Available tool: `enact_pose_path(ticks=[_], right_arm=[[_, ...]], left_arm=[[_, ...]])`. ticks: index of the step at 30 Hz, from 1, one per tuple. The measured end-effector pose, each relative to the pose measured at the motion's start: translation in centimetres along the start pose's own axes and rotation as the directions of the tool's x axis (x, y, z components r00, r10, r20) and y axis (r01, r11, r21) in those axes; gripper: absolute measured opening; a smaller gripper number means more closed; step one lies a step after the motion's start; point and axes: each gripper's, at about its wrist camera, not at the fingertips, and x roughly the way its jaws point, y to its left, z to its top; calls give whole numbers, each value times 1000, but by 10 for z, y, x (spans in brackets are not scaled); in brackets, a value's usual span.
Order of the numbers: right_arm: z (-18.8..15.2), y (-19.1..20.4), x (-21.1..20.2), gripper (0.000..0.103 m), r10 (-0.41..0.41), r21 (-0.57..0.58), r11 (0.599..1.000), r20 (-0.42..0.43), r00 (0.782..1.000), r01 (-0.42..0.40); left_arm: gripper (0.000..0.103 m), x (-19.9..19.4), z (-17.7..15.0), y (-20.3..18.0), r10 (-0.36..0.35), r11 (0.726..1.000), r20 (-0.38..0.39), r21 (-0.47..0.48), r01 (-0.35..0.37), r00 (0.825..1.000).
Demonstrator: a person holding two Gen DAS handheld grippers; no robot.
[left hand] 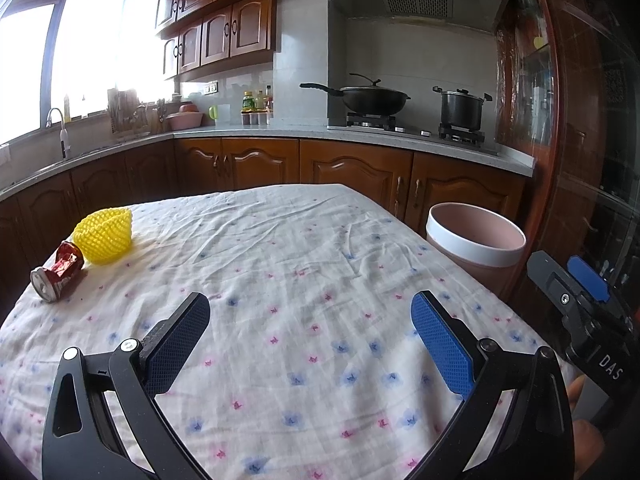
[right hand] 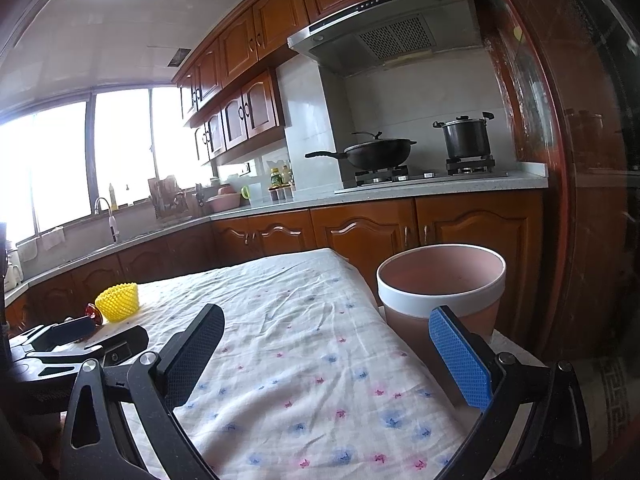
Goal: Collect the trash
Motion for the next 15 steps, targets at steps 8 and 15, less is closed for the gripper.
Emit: enact_pose_path(ticks=[8, 15], right_arm=[[1, 1, 2, 103, 3, -1, 1000, 2, 1000, -3], [0, 3, 0, 103, 6, -1, 1000, 4, 1000, -6]], left_arm=[[103, 0, 0, 0, -2, 1000, 0, 1, 2, 1000], [103, 1, 0, 0, -5, 1000, -4, 0, 5, 1000]])
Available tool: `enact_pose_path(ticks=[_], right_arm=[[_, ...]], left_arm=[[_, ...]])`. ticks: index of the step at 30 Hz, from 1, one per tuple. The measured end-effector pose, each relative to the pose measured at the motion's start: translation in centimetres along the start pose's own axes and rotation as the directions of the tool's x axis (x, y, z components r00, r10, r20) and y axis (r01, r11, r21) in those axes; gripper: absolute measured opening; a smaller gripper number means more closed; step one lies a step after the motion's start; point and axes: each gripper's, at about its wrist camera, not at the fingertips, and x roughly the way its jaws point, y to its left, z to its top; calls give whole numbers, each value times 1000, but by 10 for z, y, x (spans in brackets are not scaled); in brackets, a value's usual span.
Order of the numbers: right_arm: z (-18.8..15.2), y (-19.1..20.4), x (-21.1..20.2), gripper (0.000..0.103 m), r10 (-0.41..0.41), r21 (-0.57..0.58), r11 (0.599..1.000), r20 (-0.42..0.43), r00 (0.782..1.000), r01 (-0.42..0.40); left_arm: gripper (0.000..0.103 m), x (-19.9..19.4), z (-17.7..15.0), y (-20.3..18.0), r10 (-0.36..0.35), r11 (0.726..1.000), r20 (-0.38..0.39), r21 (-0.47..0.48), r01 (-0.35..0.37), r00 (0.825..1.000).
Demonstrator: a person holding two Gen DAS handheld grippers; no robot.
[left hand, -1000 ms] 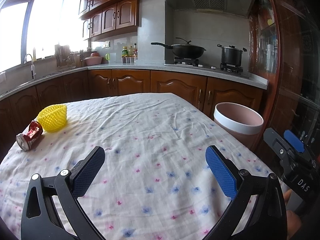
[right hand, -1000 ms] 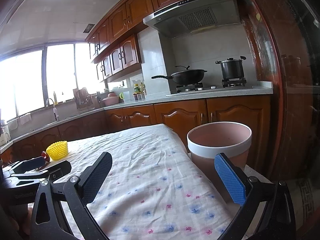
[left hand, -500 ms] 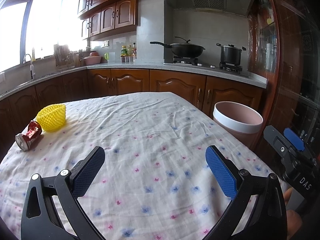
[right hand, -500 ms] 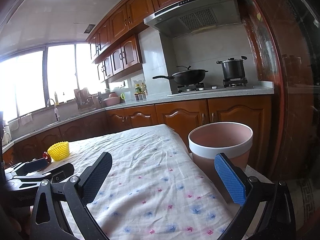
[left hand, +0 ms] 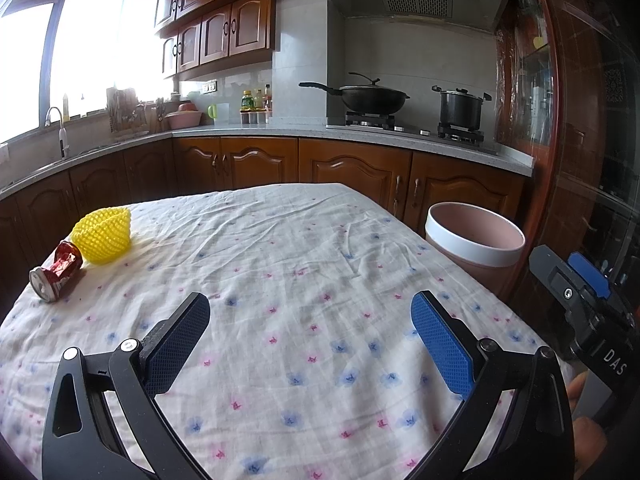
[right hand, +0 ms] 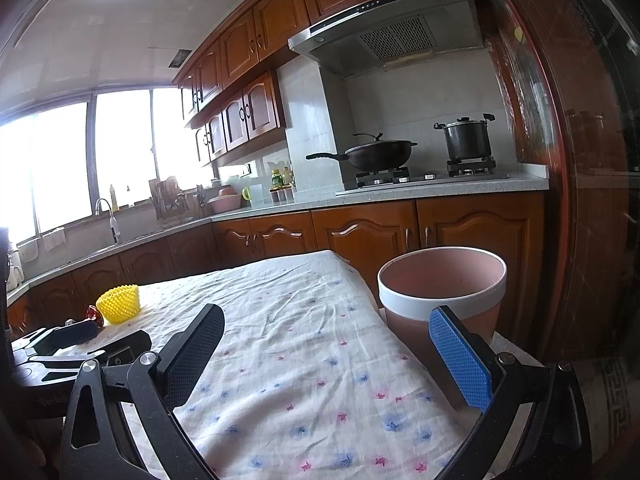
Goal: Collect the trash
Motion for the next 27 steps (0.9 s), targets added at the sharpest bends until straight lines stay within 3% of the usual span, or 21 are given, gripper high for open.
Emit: enact_pose_path(ticks=[27], right_arm=[[7, 1, 5, 103, 1, -4, 1000, -28, 1000, -1]], left_arm=[[103, 11, 1, 6, -36, 999, -42, -6, 35, 998]])
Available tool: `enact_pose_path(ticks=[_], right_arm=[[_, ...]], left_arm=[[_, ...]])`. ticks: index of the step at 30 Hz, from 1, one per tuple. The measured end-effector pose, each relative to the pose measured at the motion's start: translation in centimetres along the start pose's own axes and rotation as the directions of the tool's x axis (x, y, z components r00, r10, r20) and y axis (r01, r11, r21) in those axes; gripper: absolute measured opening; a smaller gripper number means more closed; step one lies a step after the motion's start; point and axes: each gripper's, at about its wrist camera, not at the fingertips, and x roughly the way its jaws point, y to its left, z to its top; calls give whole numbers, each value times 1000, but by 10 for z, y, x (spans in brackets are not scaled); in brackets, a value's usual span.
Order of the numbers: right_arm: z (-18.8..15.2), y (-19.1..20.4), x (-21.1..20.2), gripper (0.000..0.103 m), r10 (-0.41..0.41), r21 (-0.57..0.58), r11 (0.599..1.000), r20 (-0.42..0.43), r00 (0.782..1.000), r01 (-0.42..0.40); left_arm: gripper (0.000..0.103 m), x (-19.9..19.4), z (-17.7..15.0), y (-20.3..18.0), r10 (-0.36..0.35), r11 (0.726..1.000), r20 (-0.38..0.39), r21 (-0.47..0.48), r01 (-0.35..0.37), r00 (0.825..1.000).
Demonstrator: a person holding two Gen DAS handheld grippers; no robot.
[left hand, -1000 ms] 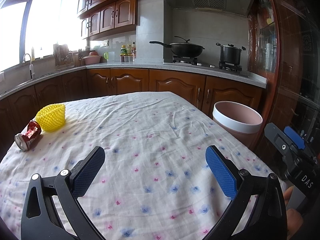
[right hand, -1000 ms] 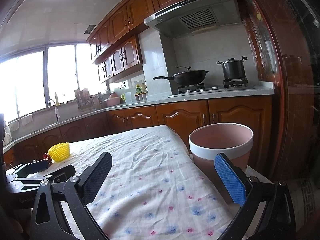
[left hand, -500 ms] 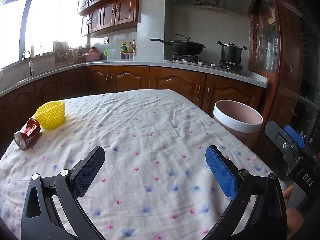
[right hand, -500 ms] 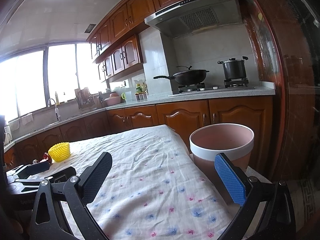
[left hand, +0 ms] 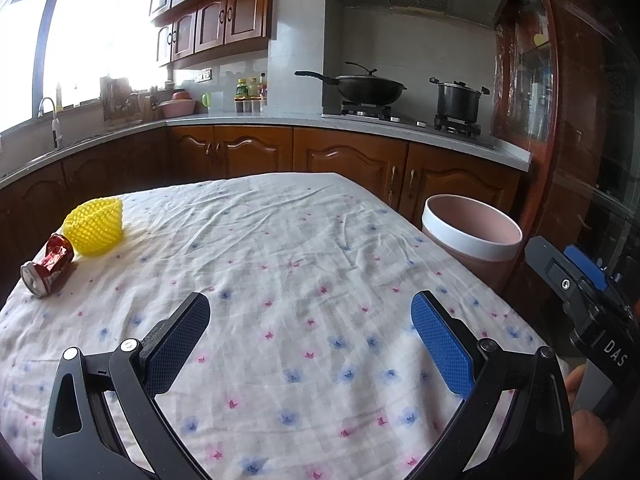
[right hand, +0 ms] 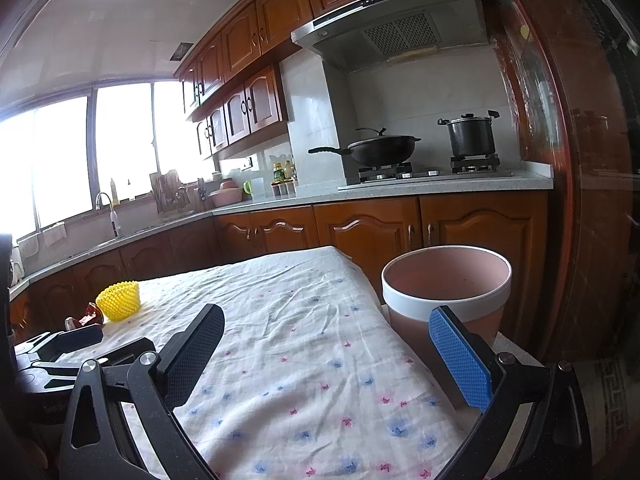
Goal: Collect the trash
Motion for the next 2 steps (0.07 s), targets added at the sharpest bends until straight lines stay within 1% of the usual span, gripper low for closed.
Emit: enact_pose_path(ticks=[2], right_arm=[[1, -2, 2, 103, 0, 3, 1000, -3, 1000, 0]], left_arm=[[103, 1, 0, 1, -2, 1000, -2, 0, 2, 1000]])
